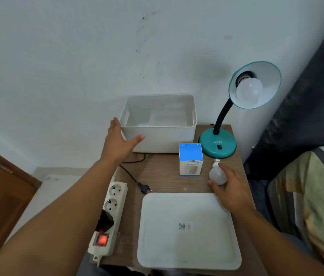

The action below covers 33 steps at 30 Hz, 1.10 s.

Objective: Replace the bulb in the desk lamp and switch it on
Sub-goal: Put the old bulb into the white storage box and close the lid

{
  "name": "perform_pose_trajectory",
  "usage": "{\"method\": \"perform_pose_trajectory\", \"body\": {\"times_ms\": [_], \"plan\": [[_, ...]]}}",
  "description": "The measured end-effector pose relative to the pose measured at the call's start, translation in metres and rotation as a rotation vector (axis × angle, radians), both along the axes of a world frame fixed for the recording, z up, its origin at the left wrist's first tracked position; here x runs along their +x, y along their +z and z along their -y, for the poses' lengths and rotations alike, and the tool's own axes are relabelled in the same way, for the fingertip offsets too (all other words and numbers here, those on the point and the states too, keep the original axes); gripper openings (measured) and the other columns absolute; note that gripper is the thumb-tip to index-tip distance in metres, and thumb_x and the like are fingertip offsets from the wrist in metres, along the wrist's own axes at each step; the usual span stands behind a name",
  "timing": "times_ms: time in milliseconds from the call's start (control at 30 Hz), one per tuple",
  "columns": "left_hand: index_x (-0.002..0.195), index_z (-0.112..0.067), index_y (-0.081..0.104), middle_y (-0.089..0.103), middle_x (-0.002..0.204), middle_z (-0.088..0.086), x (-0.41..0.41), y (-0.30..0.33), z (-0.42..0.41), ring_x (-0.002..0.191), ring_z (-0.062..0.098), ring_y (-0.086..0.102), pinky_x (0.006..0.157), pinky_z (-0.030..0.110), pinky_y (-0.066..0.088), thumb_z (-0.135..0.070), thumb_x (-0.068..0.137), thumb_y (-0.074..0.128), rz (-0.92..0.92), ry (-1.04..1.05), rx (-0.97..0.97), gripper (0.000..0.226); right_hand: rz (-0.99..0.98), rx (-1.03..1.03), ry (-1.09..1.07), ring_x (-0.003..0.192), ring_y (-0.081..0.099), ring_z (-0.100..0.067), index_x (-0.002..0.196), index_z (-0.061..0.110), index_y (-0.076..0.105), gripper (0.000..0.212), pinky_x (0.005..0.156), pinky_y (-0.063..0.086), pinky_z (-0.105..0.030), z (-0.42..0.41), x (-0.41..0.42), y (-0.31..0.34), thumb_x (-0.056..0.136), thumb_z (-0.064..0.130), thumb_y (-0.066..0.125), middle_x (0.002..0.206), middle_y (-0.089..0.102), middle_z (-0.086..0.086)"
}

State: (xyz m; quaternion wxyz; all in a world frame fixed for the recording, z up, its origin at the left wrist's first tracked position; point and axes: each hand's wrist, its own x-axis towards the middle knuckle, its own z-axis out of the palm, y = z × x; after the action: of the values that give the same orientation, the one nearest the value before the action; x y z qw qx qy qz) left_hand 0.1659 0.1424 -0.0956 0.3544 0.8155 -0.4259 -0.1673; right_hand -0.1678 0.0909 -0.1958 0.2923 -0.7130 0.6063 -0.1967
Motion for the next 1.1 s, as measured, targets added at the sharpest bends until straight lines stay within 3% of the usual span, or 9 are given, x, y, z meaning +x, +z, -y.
{"method": "perform_pose_trajectory", "body": {"times_ms": [67,167,300,433,600,733,833,967,1100], "plan": [[0.16,-0.012,0.005,0.009,0.168,0.005,0.006,0.003,0.012,0.154,0.023,0.009,0.125,0.042,0.015,-0.062,0.081,0.071,-0.011,-0.006,0.019,0.115,0.062,0.01,-0.01,0.121,0.05,-0.023,0.142,0.024,0.045,0.064,0.101,0.039,-0.035,0.001,-0.001,-0.001,0.085,0.036,0.071,0.135,0.055,-0.004],[0.157,-0.012,0.021,0.029,0.162,0.008,0.013,0.004,0.023,0.148,0.026,0.028,0.121,0.047,0.028,-0.078,0.072,0.065,-0.034,-0.013,0.008,0.116,0.106,0.005,-0.016,0.117,0.053,-0.019,0.14,0.026,0.046,0.063,0.099,0.043,-0.036,-0.001,-0.002,0.001,0.084,0.039,0.071,0.132,0.057,-0.002],[0.158,-0.013,0.022,0.031,0.162,0.002,0.02,-0.009,0.027,0.148,0.019,0.03,0.115,0.028,0.026,-0.055,0.081,0.075,-0.068,0.034,-0.062,0.104,0.125,-0.086,-0.001,0.117,0.048,-0.011,0.139,0.034,0.045,0.064,0.101,0.046,-0.039,0.001,-0.003,0.02,0.082,0.042,0.073,0.134,0.055,0.005],[0.157,-0.018,0.025,0.047,0.153,-0.001,0.027,-0.019,0.029,0.135,0.014,0.047,0.107,0.026,0.039,-0.056,0.078,0.077,-0.088,0.036,-0.109,0.102,0.133,-0.218,0.054,0.117,0.047,-0.014,0.136,0.036,0.047,0.065,0.098,0.046,-0.037,0.007,0.005,0.064,0.078,0.044,0.075,0.131,0.054,0.011],[0.158,-0.02,0.025,0.05,0.15,-0.001,0.028,-0.025,0.03,0.129,0.012,0.051,0.098,0.02,0.04,-0.051,0.081,0.078,-0.118,0.048,-0.155,0.098,0.186,-0.341,0.127,0.109,0.046,-0.008,0.135,0.04,0.047,0.063,0.089,0.04,-0.025,0.026,0.036,0.116,0.078,0.045,0.073,0.116,0.047,0.023],[0.158,-0.02,0.025,0.047,0.152,-0.004,0.027,-0.025,0.031,0.125,0.007,0.05,0.096,0.018,0.039,-0.047,0.081,0.079,-0.134,0.049,-0.177,0.097,0.172,-0.335,0.156,0.107,0.05,-0.014,0.134,0.044,0.046,0.063,0.089,0.046,-0.034,0.057,0.077,0.13,0.077,0.057,0.069,0.108,0.052,0.018],[0.158,-0.02,0.024,0.045,0.153,-0.005,0.028,-0.024,0.031,0.127,0.008,0.05,0.098,0.019,0.039,-0.048,0.082,0.078,-0.13,0.041,-0.179,0.097,0.08,-0.312,0.212,0.109,0.055,-0.023,0.132,0.043,0.048,0.061,0.093,0.046,-0.046,0.084,0.111,0.131,0.076,0.058,0.068,0.11,0.062,0.011],[0.158,-0.021,0.023,0.041,0.156,-0.004,0.028,-0.025,0.031,0.135,0.014,0.047,0.105,0.022,0.038,-0.049,0.081,0.077,-0.131,0.036,-0.172,0.098,-0.188,-0.235,0.284,0.115,0.051,-0.026,0.133,0.045,0.046,0.061,0.094,0.031,-0.041,0.117,0.141,0.131,0.076,0.059,0.064,0.117,0.064,0.005],[0.158,-0.023,0.023,0.038,0.158,-0.003,0.028,-0.027,0.032,0.138,0.016,0.045,0.112,0.029,0.038,-0.052,0.08,0.078,-0.143,0.041,-0.177,0.1,-0.339,-0.197,0.306,0.118,0.048,-0.026,0.132,0.045,0.047,0.063,0.092,0.03,-0.04,0.134,0.156,0.129,0.074,0.058,0.067,0.119,0.062,0.002]]}}
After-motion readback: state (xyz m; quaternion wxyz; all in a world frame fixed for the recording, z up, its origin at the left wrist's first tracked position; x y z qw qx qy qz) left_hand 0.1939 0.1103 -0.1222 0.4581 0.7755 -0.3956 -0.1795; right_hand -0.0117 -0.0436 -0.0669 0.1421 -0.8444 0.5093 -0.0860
